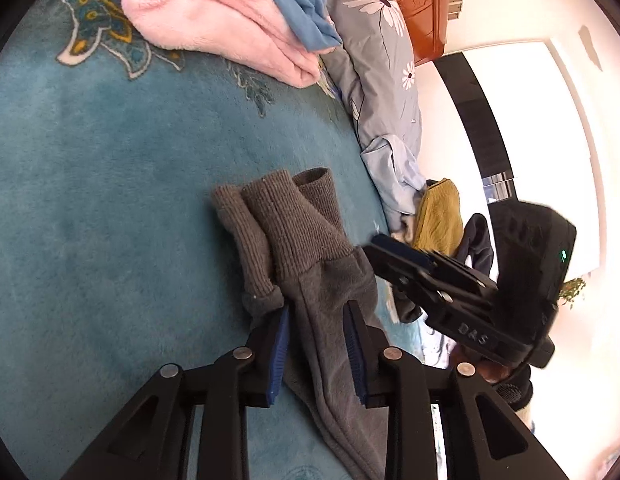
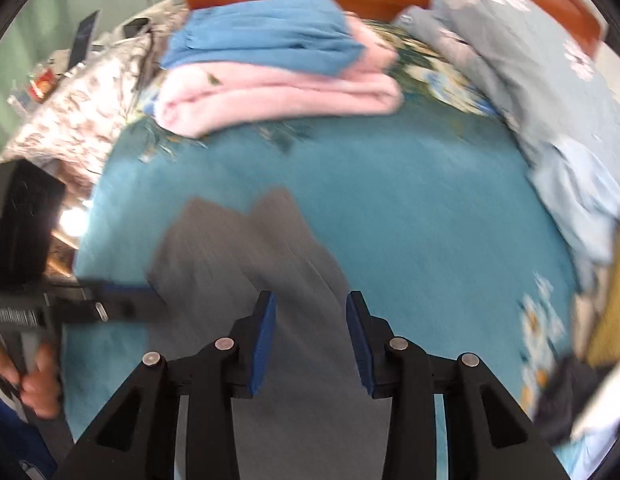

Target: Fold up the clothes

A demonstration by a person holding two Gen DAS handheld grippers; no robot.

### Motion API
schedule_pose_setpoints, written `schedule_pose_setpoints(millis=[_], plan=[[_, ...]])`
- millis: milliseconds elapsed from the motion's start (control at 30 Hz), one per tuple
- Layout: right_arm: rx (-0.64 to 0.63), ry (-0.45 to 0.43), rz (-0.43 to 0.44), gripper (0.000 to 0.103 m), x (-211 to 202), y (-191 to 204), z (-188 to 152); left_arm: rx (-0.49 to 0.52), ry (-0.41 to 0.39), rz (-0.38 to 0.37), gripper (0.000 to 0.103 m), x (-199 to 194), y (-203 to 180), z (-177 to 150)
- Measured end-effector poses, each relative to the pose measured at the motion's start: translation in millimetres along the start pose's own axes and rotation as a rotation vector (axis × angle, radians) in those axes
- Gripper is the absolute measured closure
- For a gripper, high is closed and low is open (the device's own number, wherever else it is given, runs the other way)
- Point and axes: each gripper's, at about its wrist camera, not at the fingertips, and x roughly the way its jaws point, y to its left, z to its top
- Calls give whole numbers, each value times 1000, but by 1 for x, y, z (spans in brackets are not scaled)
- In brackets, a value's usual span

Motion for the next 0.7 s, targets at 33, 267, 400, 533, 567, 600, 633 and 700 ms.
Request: schedule_pose_setpoints(millis=[33, 267, 400, 533, 567, 600, 633, 700], plan=[[-2, 5, 13, 64, 7, 2, 6, 1, 2, 2, 73, 2, -1, 2], [9, 55, 48, 63, 53, 7, 29, 24, -11, -1, 84, 1, -4, 2], [42, 20, 61, 97, 44, 10, 27, 77, -53, 4, 96, -13, -15, -1], [30, -56, 79, 98, 16, 18, 31, 174, -117, 0, 97, -35, -31, -6], [35, -75, 92, 98, 10, 19, 32, 176, -125, 7, 97, -38, -31, -7], [39, -84, 110, 98, 9, 20, 35, 164, -128, 20, 97, -38, -27, -6], [38, -83, 116, 98, 11, 22, 37, 152, -131, 33, 97, -39, -23, -5], [29, -37, 80, 98, 28, 24, 43, 113, -103, 72, 97, -30, -12, 1]])
